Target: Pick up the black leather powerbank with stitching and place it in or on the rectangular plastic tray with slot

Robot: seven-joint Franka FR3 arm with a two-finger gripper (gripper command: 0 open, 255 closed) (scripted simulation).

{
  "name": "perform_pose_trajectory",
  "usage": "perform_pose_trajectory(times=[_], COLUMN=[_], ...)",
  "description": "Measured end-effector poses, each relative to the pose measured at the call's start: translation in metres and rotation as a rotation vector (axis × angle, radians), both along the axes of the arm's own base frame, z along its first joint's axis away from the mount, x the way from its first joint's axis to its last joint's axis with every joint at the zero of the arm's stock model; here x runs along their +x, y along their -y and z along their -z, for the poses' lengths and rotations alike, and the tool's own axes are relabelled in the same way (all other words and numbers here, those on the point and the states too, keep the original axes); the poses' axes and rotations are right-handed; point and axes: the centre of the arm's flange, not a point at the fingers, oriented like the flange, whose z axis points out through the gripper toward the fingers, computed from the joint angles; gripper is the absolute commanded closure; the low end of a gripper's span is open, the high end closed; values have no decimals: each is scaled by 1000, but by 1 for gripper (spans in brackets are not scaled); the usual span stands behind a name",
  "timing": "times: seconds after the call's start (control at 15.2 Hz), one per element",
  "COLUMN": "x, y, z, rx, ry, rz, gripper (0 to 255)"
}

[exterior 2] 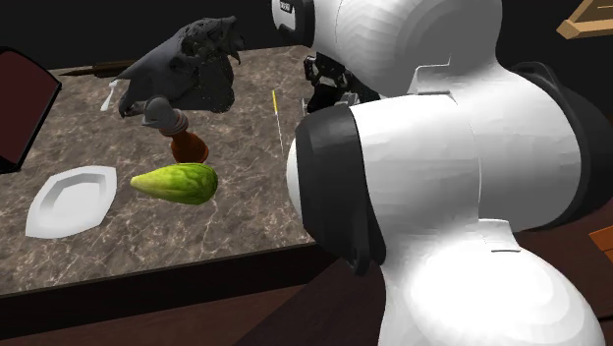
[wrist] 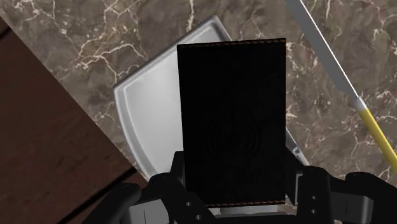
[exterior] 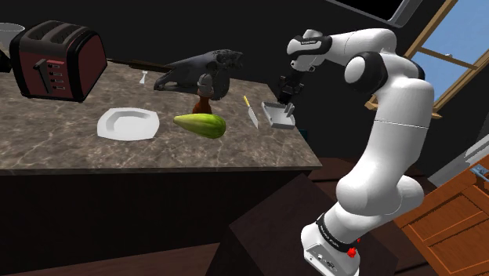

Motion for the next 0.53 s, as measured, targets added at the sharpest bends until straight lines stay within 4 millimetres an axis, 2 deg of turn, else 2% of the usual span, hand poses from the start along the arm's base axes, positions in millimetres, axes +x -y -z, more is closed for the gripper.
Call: perform_pose_trajectory(times=[0.13, 0.53], x=[1, 1], y=[27, 35], z=[2, 30], rx=[0, 0], ry=[0, 0], rz=[0, -1], gripper=[255, 255])
